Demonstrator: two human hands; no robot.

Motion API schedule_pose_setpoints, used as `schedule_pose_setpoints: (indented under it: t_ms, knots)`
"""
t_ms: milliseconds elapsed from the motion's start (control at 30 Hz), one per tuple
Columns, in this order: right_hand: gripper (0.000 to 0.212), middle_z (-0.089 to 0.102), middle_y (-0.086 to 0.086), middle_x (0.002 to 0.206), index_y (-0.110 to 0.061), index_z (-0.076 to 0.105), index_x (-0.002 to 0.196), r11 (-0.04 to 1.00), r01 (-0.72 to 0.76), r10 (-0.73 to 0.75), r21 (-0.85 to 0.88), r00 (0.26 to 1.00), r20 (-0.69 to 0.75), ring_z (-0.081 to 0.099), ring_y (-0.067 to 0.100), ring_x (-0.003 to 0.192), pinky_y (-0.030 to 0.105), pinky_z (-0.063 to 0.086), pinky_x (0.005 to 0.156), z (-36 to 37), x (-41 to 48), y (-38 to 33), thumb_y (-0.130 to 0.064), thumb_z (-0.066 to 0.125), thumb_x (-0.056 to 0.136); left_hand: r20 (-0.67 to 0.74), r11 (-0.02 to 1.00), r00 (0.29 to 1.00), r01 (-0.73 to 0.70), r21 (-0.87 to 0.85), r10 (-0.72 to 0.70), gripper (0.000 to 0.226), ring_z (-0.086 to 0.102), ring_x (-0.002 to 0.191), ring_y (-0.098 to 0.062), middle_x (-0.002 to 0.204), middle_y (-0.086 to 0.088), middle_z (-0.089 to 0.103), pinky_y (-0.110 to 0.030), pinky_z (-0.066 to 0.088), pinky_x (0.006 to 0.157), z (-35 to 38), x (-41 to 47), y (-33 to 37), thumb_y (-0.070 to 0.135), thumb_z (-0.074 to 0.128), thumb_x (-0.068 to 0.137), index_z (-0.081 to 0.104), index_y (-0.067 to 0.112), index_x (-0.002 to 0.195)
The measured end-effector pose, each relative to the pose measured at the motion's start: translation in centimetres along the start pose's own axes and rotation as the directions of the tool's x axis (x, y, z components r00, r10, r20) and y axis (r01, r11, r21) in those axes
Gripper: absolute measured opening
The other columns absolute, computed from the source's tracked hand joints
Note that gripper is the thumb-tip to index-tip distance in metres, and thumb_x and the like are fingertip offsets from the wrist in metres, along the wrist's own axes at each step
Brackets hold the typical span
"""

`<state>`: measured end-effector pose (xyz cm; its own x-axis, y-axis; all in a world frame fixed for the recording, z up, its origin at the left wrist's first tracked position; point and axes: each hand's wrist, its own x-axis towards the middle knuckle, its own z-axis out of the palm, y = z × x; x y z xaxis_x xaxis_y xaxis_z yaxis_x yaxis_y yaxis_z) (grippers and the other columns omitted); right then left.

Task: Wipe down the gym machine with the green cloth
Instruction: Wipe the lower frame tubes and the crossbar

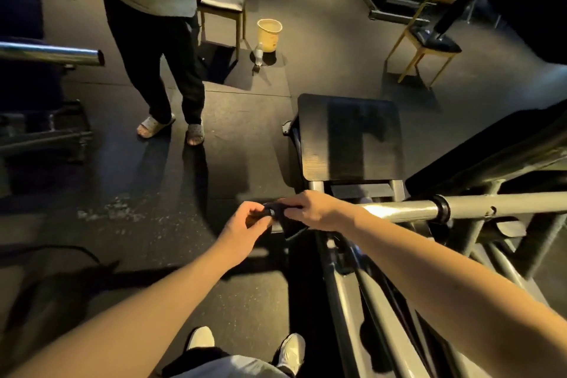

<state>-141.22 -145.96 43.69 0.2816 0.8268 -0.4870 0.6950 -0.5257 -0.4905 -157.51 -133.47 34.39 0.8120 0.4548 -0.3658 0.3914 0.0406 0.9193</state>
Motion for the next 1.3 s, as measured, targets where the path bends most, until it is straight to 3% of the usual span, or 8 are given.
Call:
schedule_pose_setpoints:
  t_ms: [100, 300, 500, 700, 867, 1033, 1167, 1300]
  knots:
    - [0.034, 0.065, -0.011, 0.111, -0.024, 0.062, 0.137, 0.997, -0.042, 0.042, 0.067, 0.999, 0.001, 0.059, 0.009, 0.103, 0.025, 0.042, 0.088, -1.1, -1.4, 3.7, -0.035, 0.055, 0.105, 0.016, 0.999, 0.999, -0.029, 0.04, 0.028, 0.016, 0.062, 0.108, -0.01, 0.113, 0.009, 0.066, -0.031, 0.049, 0.096, -0.1, 0.0, 0.4, 0.028, 0.066, 0.098, 0.063, 0.038, 0.111]
    - [0.045, 0.074, 0.002, 0.11, -0.022, 0.071, 0.128, 0.973, -0.228, 0.221, -0.045, 0.967, -0.13, 0.063, 0.012, 0.093, 0.018, 0.042, 0.073, -3.4, -4.3, 12.2, -0.053, 0.051, 0.101, 0.087, 0.97, 0.993, -0.1, 0.219, 0.083, 0.011, 0.062, 0.102, -0.011, 0.108, 0.008, 0.067, -0.033, 0.051, 0.091, 0.3, 1.4, 3.0, 0.028, 0.064, 0.097, 0.069, 0.037, 0.102]
    - [0.04, 0.071, 0.003, 0.116, -0.028, 0.066, 0.131, 0.993, -0.052, 0.028, -0.111, 0.979, -0.203, 0.063, 0.025, 0.111, 0.04, 0.048, 0.098, 1.3, -1.5, 4.7, -0.049, 0.046, 0.105, 0.146, 0.897, 0.987, -0.12, 0.426, 0.062, 0.003, 0.062, 0.091, -0.012, 0.101, 0.007, 0.064, -0.031, 0.052, 0.076, 1.4, 3.0, 5.6, 0.035, 0.067, 0.093, 0.067, 0.038, 0.093]
    - [0.063, 0.067, -0.002, 0.123, -0.027, 0.057, 0.143, 0.975, -0.11, 0.045, -0.192, 0.948, -0.315, 0.055, 0.019, 0.123, 0.038, 0.023, 0.114, 0.9, -4.2, 9.3, -0.066, 0.032, 0.101, 0.226, 0.845, 0.974, -0.132, 0.519, 0.014, 0.008, 0.06, 0.083, -0.008, 0.094, 0.007, 0.065, -0.023, 0.043, 0.067, 3.2, 4.2, 7.5, 0.025, 0.065, 0.096, 0.068, 0.032, 0.094]
    - [0.075, 0.07, -0.007, 0.117, -0.03, 0.069, 0.126, 0.912, -0.397, 0.249, -0.099, 0.73, -0.636, 0.061, 0.02, 0.118, 0.043, 0.024, 0.113, -1.0, -10.1, 20.8, -0.075, 0.019, 0.094, 0.299, 0.78, 0.952, -0.232, 0.581, 0.061, 0.002, 0.063, 0.086, -0.008, 0.093, 0.012, 0.067, -0.029, 0.054, 0.077, 7.3, 5.7, 9.0, 0.037, 0.068, 0.09, 0.067, 0.038, 0.09]
    - [0.026, 0.071, -0.002, 0.111, -0.025, 0.076, 0.107, 0.878, -0.469, 0.339, 0.099, 0.462, -0.819, 0.057, 0.026, 0.112, 0.049, 0.035, 0.104, 0.5, -11.4, 20.8, -0.038, 0.054, 0.101, 0.344, 0.717, 0.934, -0.304, 0.627, 0.095, 0.002, 0.056, 0.096, -0.01, 0.096, 0.011, 0.064, -0.037, 0.053, 0.091, 10.2, 6.4, 10.0, 0.036, 0.065, 0.092, 0.066, 0.037, 0.093]
    - [0.015, 0.061, -0.003, 0.113, -0.014, 0.073, 0.11, 0.927, -0.192, 0.374, 0.321, 0.432, -0.821, 0.045, 0.0, 0.111, 0.023, 0.037, 0.104, 4.5, -8.9, 14.3, -0.019, 0.066, 0.097, 0.335, 0.691, 0.936, -0.311, 0.653, 0.105, 0.002, 0.057, 0.096, -0.013, 0.094, 0.012, 0.065, -0.037, 0.046, 0.101, 11.5, 7.0, 9.9, 0.04, 0.063, 0.091, 0.063, 0.041, 0.089]
    - [0.009, 0.058, -0.003, 0.109, -0.024, 0.068, 0.1, 0.936, -0.145, 0.352, 0.321, 0.427, -0.833, 0.051, 0.018, 0.107, 0.038, 0.049, 0.098, 6.7, -8.0, 12.3, -0.017, 0.07, 0.094, 0.356, 0.689, 0.926, -0.34, 0.641, 0.126, 0.009, 0.058, 0.091, -0.01, 0.095, 0.011, 0.064, -0.035, 0.051, 0.092, 13.1, 7.5, 10.5, 0.033, 0.066, 0.091, 0.063, 0.041, 0.087]
